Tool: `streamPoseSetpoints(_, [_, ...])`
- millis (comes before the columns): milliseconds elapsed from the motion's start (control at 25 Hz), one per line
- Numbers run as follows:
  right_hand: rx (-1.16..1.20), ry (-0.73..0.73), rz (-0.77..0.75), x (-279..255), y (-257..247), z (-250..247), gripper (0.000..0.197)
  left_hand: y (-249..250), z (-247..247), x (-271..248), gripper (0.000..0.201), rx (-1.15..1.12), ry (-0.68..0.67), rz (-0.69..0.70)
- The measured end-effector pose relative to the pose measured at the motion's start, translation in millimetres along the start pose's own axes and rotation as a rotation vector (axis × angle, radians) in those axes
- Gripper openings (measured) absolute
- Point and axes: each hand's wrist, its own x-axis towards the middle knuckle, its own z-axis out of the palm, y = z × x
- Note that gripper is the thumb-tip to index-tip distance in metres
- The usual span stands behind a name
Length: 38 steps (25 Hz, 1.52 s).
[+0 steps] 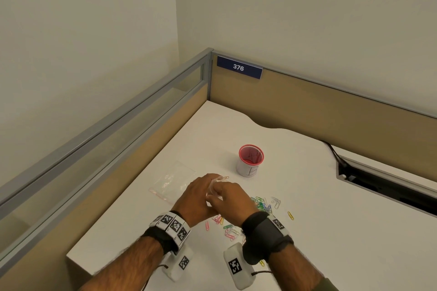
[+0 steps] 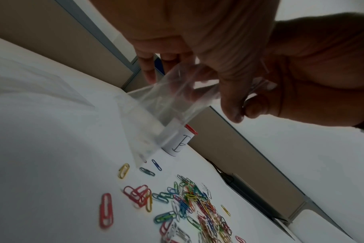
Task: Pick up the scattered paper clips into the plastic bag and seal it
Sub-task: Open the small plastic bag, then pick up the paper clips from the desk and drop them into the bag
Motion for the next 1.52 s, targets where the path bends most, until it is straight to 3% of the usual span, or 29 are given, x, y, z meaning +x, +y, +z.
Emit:
streamPoseSetpoints(200, [0.024,0.058,-0.057,-7,-7,-1,0.015,-2,2,-8,0.04,-0.089,0.054,-0.046])
streamPoseSetpoints(320, [0.166,0.325,-0.142,-25,-7,-16,0.015,-3,-4,-11,0.036,-0.222,0.141,-0.119])
streamPoseSetpoints(400, [0.222,0.468,-0.118,-36,16,-34,0.012,-5,-6,-17,0.042,-0.269,0.179,-0.129])
streamPoseSetpoints(520, [0.097,0.492,0.177,-40,98,-53,0.014,-8,-10,-27,0.047,-0.301,0.164,-0.127])
streamPoseSetpoints(640, [-0.155,0.317,0.616,-48,188,-47,0.024,-12,-12,-37,0.05,-0.303,0.158,-0.141])
streamPoseSetpoints(720, [-0.218,0.198,0.757,-56,215,-32,0.031,-14,-12,-43,0.049,-0.296,0.163,-0.138])
streamPoseSetpoints(800, [-0.269,0.155,0.746,-57,218,-15,0.032,-15,-11,-45,0.048,-0.274,0.172,-0.14])
streamPoseSetpoints(1000, [-0.214,0.133,0.535,-44,194,13,0.026,-9,-8,-37,0.049,-0.265,0.177,-0.148])
streamPoseSetpoints(1160, [-0.19,0.224,0.551,-34,197,-4,0.034,-6,-9,-26,0.052,-0.269,0.139,-0.116])
streamPoseSetpoints(1400, [-0.246,0.009,0.467,-6,182,-3,0.058,-11,-10,-18,0.06,-0.284,0.116,-0.084])
streamPoseSetpoints(1520, [-0.367,-0.037,0.363,-8,172,13,0.044,-14,-8,-16,0.06,-0.294,0.137,-0.089])
